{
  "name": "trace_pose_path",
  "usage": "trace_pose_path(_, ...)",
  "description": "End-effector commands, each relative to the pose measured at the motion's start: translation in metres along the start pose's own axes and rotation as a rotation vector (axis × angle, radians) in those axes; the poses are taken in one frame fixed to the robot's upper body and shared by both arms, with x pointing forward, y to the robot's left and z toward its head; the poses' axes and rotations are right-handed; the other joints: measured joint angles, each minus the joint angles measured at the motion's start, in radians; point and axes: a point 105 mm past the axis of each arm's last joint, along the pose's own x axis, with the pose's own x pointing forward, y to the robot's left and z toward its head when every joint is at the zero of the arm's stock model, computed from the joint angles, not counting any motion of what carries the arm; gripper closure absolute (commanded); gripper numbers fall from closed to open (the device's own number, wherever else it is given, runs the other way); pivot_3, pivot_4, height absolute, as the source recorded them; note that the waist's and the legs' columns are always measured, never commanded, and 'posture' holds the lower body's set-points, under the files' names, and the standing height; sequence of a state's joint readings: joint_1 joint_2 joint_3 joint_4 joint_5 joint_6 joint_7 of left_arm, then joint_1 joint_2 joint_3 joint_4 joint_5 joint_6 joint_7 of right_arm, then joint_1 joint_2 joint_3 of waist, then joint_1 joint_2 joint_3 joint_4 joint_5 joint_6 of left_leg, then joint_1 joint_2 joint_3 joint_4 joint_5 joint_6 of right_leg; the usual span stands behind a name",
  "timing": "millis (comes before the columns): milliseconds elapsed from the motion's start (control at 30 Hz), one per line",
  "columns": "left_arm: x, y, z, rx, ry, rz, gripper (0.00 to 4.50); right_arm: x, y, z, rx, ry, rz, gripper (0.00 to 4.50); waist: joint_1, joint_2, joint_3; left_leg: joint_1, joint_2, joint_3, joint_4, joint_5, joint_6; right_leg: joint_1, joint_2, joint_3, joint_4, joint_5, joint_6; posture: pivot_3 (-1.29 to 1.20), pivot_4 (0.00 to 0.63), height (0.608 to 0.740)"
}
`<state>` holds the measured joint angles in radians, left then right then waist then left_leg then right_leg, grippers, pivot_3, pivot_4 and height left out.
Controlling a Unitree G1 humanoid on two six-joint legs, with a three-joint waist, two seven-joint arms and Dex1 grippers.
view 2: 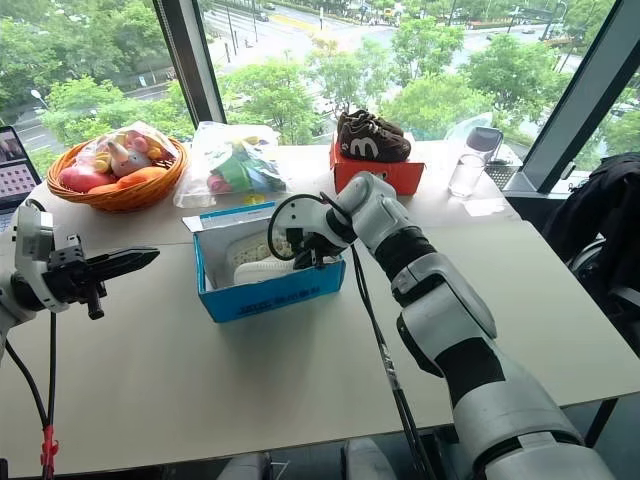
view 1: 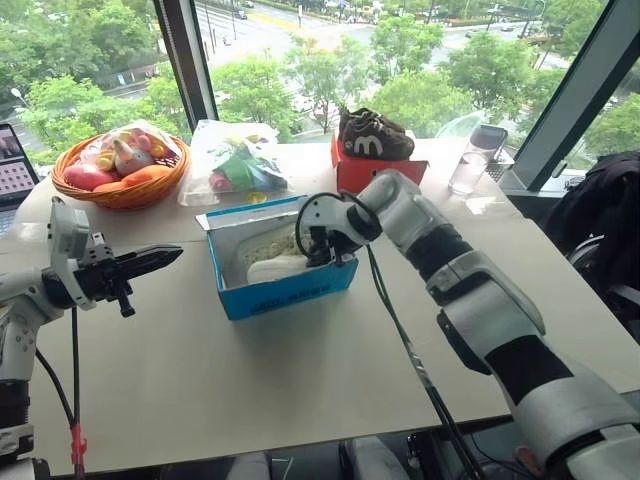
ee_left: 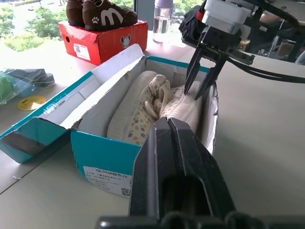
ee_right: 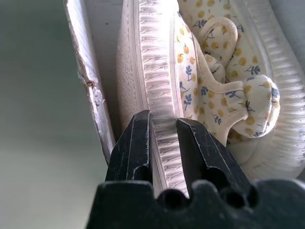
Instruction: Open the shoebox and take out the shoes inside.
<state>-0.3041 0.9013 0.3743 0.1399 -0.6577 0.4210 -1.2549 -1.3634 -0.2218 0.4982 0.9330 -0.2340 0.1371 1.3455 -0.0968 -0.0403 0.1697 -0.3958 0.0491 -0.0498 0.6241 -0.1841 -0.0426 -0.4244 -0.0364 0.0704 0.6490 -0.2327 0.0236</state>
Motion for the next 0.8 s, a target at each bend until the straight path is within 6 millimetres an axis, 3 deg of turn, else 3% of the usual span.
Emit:
trace_pose_path(33,0.000,0.001,0.010,0.046,-0.010,0.003,4.50,0.001,-0.002,0.020,-0.023,-0.036,-0.007,2.70,-0.003,0.000,0.000,-0.002,0.000,0.000,0.000,0.000,0.000,-0.001,0.000,0.000,0.000,0.000,0.000,0.00,0.150,0.740)
trace_pose_path(300,-0.001,0.001,0.010,0.048,-0.004,0.003,4.50,-0.003,0.002,0.060,-0.012,-0.148,0.014,0.03,-0.007,0.001,0.002,-0.012,0.001,0.000,-0.007,0.000,0.000,-0.016,0.002,0.001,0.002,0.000,-0.001,0.00,0.150,0.740)
trace_pose_path(633,-0.001,0.005,0.011,0.054,0.003,0.024,4.50,-0.009,-0.003,0.091,0.024,-0.223,0.002,0.03,0.003,0.001,0.011,-0.015,0.000,-0.001,-0.008,0.000,0.000,-0.017,0.001,0.000,0.000,0.000,-0.001,0.00,0.150,0.740)
trace_pose_path(800,0.000,0.006,0.012,0.059,0.002,0.031,4.50,0.017,0.009,0.073,0.017,-0.165,0.032,0.03,0.003,0.001,0.010,-0.015,0.000,-0.001,-0.008,0.000,0.000,-0.017,0.000,-0.001,0.000,0.002,-0.005,0.00,0.150,0.740)
